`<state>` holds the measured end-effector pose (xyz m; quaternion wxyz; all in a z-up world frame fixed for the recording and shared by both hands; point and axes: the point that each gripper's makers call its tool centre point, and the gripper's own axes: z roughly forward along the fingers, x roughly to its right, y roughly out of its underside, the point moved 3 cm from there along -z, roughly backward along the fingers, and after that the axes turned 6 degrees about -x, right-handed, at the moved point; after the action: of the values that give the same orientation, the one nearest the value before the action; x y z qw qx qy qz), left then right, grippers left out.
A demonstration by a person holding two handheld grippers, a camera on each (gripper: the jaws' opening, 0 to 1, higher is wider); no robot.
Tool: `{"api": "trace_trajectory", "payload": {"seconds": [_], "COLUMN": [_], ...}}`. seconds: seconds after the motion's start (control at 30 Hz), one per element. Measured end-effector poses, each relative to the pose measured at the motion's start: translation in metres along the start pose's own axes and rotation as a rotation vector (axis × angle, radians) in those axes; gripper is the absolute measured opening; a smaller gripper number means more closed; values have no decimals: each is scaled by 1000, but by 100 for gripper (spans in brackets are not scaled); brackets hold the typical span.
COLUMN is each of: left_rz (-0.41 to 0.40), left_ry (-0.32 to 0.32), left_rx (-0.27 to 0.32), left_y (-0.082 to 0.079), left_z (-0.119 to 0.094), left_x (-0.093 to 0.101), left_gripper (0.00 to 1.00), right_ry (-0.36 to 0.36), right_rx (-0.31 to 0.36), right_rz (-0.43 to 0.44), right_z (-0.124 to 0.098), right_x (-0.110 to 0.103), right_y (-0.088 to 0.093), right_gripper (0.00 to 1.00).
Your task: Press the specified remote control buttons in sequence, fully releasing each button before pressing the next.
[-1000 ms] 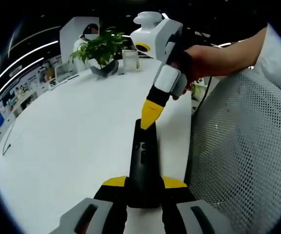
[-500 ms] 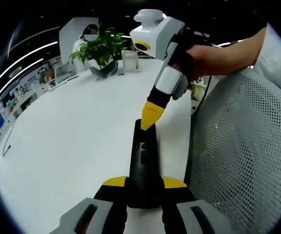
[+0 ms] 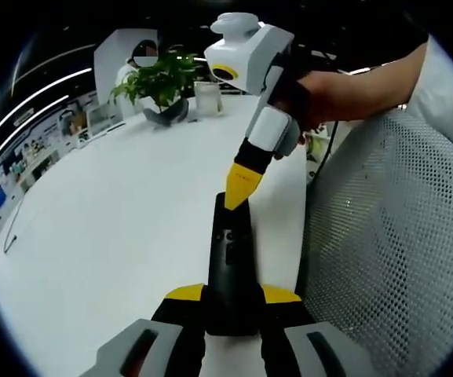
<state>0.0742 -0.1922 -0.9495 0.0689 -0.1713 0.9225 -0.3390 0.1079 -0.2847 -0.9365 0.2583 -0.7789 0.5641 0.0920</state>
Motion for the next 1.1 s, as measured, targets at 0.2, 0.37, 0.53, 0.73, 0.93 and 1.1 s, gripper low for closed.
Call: {"api": "trace_trajectory", "payload": {"seconds": [0.2, 0.37, 0.53, 0.73, 0.93, 1.1], "left_rz": [4, 23, 23, 15, 16, 16], "left_ry": [10, 25, 26, 27, 27, 30], "left_rx": [5, 10, 9, 10, 12, 14], "left_y": [-1, -4, -4, -4, -5, -4], "left_z": [1, 4, 5, 5, 5, 5], "left_x": [2, 7, 7, 8, 8, 8], "left_gripper": [24, 24, 24, 24, 25, 24], "right_ry": [-15, -20, -19, -27, -56, -69], "right_rx": [-6, -6, -10, -10, 0, -17], "right_rz": [-4, -14, -22, -6, 59, 95], "right_z": [2, 3, 3, 4, 4, 3], "right_x": [-2, -4, -5, -4, -1, -1], "right_y": [0, 0, 1, 1, 1, 3], "right_gripper": [0, 0, 0, 0, 0, 0]}}
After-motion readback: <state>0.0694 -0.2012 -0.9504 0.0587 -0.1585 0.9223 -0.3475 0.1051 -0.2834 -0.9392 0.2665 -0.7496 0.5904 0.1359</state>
